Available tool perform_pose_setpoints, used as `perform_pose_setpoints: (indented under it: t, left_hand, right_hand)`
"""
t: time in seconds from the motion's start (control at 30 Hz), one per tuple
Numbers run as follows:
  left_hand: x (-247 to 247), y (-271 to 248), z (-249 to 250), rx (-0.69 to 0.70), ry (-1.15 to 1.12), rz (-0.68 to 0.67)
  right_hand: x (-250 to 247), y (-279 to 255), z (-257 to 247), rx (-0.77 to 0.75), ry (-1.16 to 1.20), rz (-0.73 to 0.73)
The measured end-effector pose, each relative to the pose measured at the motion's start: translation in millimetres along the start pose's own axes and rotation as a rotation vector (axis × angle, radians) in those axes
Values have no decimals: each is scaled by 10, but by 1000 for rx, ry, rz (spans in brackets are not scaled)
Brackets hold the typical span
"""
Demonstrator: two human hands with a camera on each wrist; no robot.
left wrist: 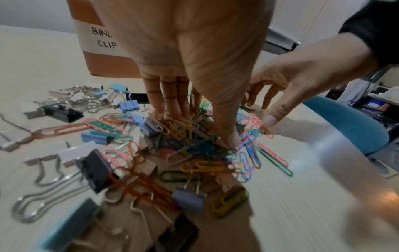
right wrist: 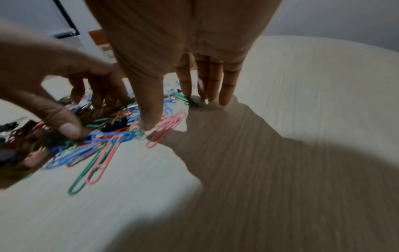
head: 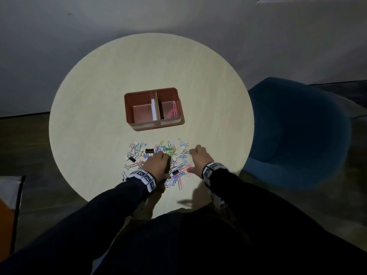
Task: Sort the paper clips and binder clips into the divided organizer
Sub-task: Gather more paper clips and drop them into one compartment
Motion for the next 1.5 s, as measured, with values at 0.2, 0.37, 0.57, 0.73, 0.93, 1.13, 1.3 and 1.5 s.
perform_pose_setpoints:
  t: [0.2,0.37,0.57,0.73,0.93,1.13,1.3,1.5]
  left_hand:
    - [113,-4,68,-22,12,15]
    - [154,-22,77,-41,-76,12]
    - [171,-24,6,-47,-142,-31]
    - [189,-43,-50,-43,-203,-69]
    - [91,-94,-114,-60,-300,-19]
    - [-91,-184,-210,-86,-380,112]
    - [-130,-242,-267,-154,-433,94]
    - [-174,-308,-244,-175,-493,110]
  right_hand:
    - [189,-87,-209,-106,-36,31]
    - [223,-107,-267,-124,-3,36]
    - [251,-147,-274,-146,-3,19]
    - [266,-141,-235,-130,6,-2]
    - [154,-158,-172,-61,94,-41]
    - [105,-229,-21,20,204,-85]
    - [136,-267,0,-73,129,-73]
    - [267,-295,-57,-94,101,-34]
Point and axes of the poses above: each hand's wrist, its own y-axis towards the middle knuckle, its own x-axis out of the palm, z = x × y, the point moved 5 cm from there along y, towards the middle knuckle, and after that the axes turned 11 degrees about z, right-handed, at the moved point
